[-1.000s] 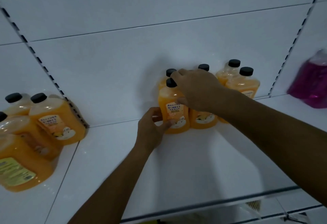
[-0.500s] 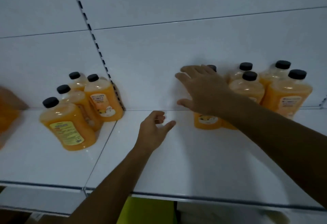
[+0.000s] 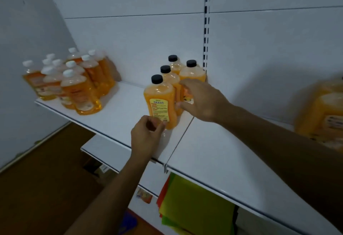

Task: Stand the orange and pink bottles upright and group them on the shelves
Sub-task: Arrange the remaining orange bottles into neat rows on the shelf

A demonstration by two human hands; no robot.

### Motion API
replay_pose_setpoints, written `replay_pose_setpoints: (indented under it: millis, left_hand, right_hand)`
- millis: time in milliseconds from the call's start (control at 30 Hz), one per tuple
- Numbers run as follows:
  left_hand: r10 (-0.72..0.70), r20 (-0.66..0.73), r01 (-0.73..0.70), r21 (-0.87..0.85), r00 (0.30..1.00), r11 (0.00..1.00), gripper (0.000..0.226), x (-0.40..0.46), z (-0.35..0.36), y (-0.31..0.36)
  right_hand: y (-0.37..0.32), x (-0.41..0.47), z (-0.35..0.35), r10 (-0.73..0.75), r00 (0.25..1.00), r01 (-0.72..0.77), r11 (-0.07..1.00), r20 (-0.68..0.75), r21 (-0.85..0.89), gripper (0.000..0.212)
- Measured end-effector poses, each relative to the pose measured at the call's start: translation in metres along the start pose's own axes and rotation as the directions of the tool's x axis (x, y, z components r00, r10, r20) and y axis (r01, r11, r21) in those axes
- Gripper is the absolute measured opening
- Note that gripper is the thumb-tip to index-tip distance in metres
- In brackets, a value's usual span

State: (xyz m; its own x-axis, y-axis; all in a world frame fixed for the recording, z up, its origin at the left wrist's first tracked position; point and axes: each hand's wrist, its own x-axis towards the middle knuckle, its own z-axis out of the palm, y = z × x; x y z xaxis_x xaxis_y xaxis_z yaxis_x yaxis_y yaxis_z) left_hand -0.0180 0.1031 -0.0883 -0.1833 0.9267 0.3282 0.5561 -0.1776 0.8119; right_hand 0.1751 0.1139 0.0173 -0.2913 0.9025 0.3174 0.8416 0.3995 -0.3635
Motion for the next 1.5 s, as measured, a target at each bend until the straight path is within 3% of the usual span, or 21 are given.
replay_pose_setpoints:
  millis: [100, 267, 467, 733, 833, 900, 1067, 1133, 1200, 1267, 1333, 1400, 1500]
  left_hand:
    - [-0.053, -0.057, 0.054, 0.019, 0.997, 0.998, 0.042, 0.009, -0.013, -0.013]
    - [-0.042, 0.086, 0.043, -0.013, 0.995, 0.999, 0.075, 0.021, -0.010, -0.014]
    - [0.036, 0.145, -0.025, -0.074, 0.989, 0.997, 0.064, 0.022, -0.002, -0.009]
    - [0.068, 0.128, -0.050, -0.137, 0.989, 0.989, 0.052, 0.010, 0.020, 0.008]
    - [0.118, 0.162, -0.088, -0.183, 0.980, 0.979, 0.043, 0.001, 0.031, 0.023]
    - [0.178, 0.190, -0.129, -0.247, 0.966, 0.961, 0.044, -0.007, 0.039, 0.035]
    - [0.296, 0.336, -0.236, -0.209, 0.894, 0.949, 0.106, -0.018, 0.077, 0.063]
    - [0.323, 0.368, -0.249, -0.236, 0.872, 0.939, 0.105, -0.021, 0.091, 0.077]
    - [0.313, 0.417, -0.181, -0.326, 0.853, 0.928, 0.094, -0.023, 0.099, 0.088]
    - [0.226, 0.539, 0.018, -0.410, 0.811, 0.912, 0.099, -0.020, 0.101, 0.094]
    - [0.167, 0.655, 0.243, -0.487, 0.736, 0.839, 0.091, -0.014, 0.102, 0.095]
    - [0.208, 0.742, 0.453, -0.579, 0.638, 0.678, 0.080, -0.008, 0.105, 0.097]
    - [0.373, 0.818, 0.720, -0.567, 0.437, 0.400, 0.098, -0.001, 0.112, 0.100]
  right_hand:
    - [-0.015, 0.015, 0.014, -0.014, 1.000, 0.014, 1.000, -0.026, 0.025, 0.062]
    - [-0.020, 0.031, 0.025, 0.009, 0.999, -0.007, 0.998, -0.044, 0.060, 0.063]
    - [-0.011, 0.034, 0.027, 0.018, 0.999, -0.014, 0.994, -0.036, 0.106, 0.055]
    - [0.002, 0.012, 0.011, 0.076, 0.997, -0.079, 0.964, 0.022, 0.255, 0.060]
    - [0.006, -0.002, 0.001, 0.072, 0.995, -0.053, 0.961, -0.062, 0.271, 0.055]
    - [0.012, -0.010, -0.010, 0.149, 0.978, -0.111, 0.965, -0.148, 0.236, 0.053]
    - [0.033, -0.023, -0.036, 0.406, 0.869, -0.374, 0.913, -0.281, 0.161, 0.045]
    - [0.039, -0.030, -0.044, 0.443, 0.853, -0.422, 0.896, -0.275, 0.134, 0.044]
    - [0.047, -0.040, -0.052, 0.468, 0.848, -0.457, 0.883, -0.248, 0.106, 0.046]
    - [0.056, -0.050, -0.063, 0.493, 0.849, -0.467, 0.869, -0.193, 0.166, 0.049]
    - [0.065, -0.059, -0.077, 0.517, 0.846, -0.454, 0.826, -0.128, 0.336, 0.047]
    - [0.073, -0.067, -0.088, 0.536, 0.841, -0.450, 0.772, -0.079, 0.450, 0.043]
    - [0.083, -0.073, -0.098, 0.552, 0.833, -0.490, 0.715, 0.027, 0.499, 0.049]
